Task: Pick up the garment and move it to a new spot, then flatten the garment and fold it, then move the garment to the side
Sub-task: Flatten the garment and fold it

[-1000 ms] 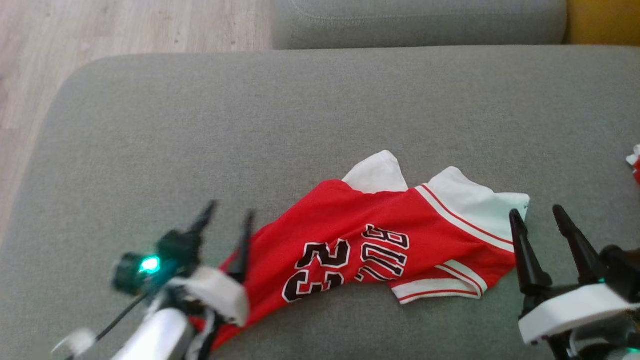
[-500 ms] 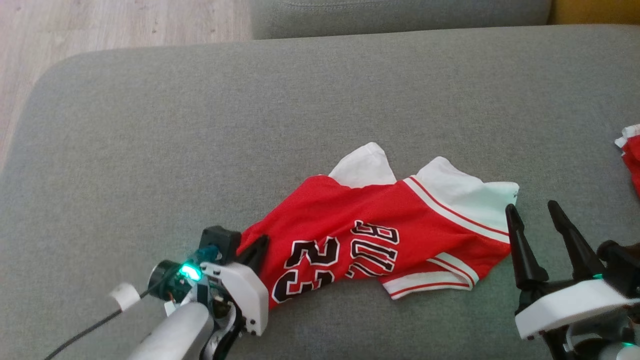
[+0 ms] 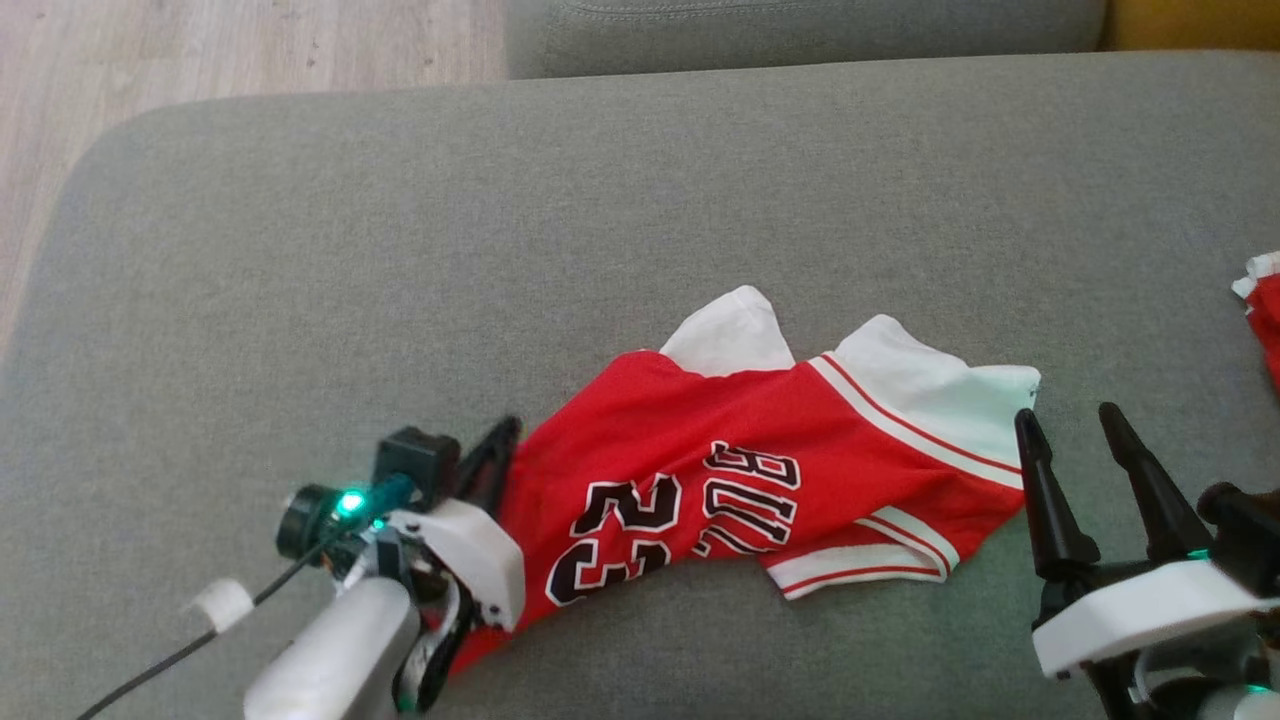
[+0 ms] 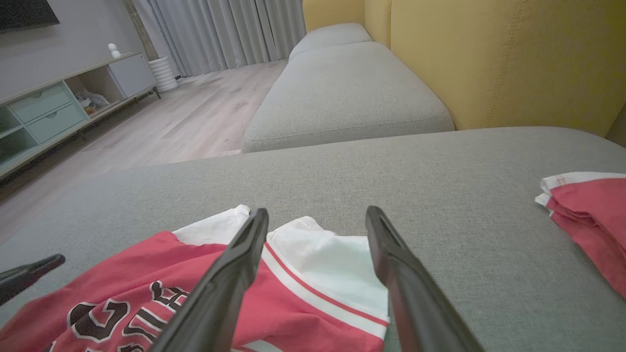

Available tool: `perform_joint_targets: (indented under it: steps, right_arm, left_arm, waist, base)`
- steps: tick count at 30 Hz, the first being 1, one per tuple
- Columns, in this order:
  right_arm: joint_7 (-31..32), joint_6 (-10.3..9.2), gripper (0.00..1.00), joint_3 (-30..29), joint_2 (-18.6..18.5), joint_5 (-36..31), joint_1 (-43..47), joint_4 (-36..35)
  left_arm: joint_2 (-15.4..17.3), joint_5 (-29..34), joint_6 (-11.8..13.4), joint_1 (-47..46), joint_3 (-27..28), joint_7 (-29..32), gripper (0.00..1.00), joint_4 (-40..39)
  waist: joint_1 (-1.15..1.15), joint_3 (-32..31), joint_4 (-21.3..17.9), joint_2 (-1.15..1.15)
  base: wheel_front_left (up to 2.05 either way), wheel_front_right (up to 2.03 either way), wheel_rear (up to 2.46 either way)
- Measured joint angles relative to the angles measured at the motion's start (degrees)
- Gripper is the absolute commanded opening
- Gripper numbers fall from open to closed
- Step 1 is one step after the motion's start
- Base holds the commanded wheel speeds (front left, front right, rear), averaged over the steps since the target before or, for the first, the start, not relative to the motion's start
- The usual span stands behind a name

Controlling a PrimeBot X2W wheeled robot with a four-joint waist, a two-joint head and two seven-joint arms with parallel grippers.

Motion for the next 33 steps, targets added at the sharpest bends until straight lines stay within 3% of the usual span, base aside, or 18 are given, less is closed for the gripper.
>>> perform_joint_targets:
  steps: [1, 2, 8, 12, 19, 25, 33]
  right_arm:
    - [0.0, 0.00, 1.00, 0.0, 0.0, 0.0, 0.0, 0.0]
    - [-0.2, 0.00, 1.00, 0.0, 0.0, 0.0, 0.0, 0.0]
    - [-0.5, 0.00, 1.00, -0.2, 0.0, 0.0, 0.0, 0.0]
    - [-0.4, 0.00, 1.00, -0.2, 0.0, -0.2, 0.0, -0.2]
    - [0.1, 0.00, 1.00, 0.1, 0.0, -1.3, 0.1, -1.2]
    - [1.4, 0.00, 1.00, 0.8, 0.0, -2.0, 0.4, -2.1]
    - [1.8, 0.00, 1.00, 0.8, 0.0, -2.0, 1.6, -2.6]
  left_arm:
    - [0.0, 0.2, 0.4, -0.2, 0.6, -1.4, 0.19, -0.1]
    - [0.0, 0.5, 1.1, -0.4, 1.3, -3.8, 1.00, -0.6]
    - [0.4, 1.5, 4.6, -0.4, 5.6, -14.8, 1.00, -3.5]
    - [1.9, 1.5, 7.3, 0.9, 9.3, -17.7, 1.00, -6.4]
    - [6.1, 0.5, 10.2, 8.1, 12.7, -17.7, 1.00, -9.8]
    - [9.4, -0.1, 12.9, 14.5, 13.3, -13.1, 1.00, -16.2]
    - [10.5, -0.6, 13.2, 15.8, 12.5, -10.8, 1.00, -18.9]
  waist:
    - [0.00, -0.1, 0.1, 0.00]
    - [0.00, -0.2, 0.1, 0.00]
    - [0.00, -1.2, 0.7, 0.00]
    - [0.00, -2.0, 1.4, 0.00]
    - [0.00, -3.0, 2.3, 0.00]
    - [0.00, -4.2, 3.1, 0.00]
    - [0.00, -5.1, 3.3, 0.00]
  base:
    - [0.00, 0.00, 0.00]
    - [0.00, 0.00, 0.00]
    - [0.00, 0.00, 0.00]
    - [0.00, 0.00, 0.00]
    - [0.00, 0.00, 0.00]
    - [0.00, 0.00, 0.00]
    - [0.00, 0.00, 0.00]
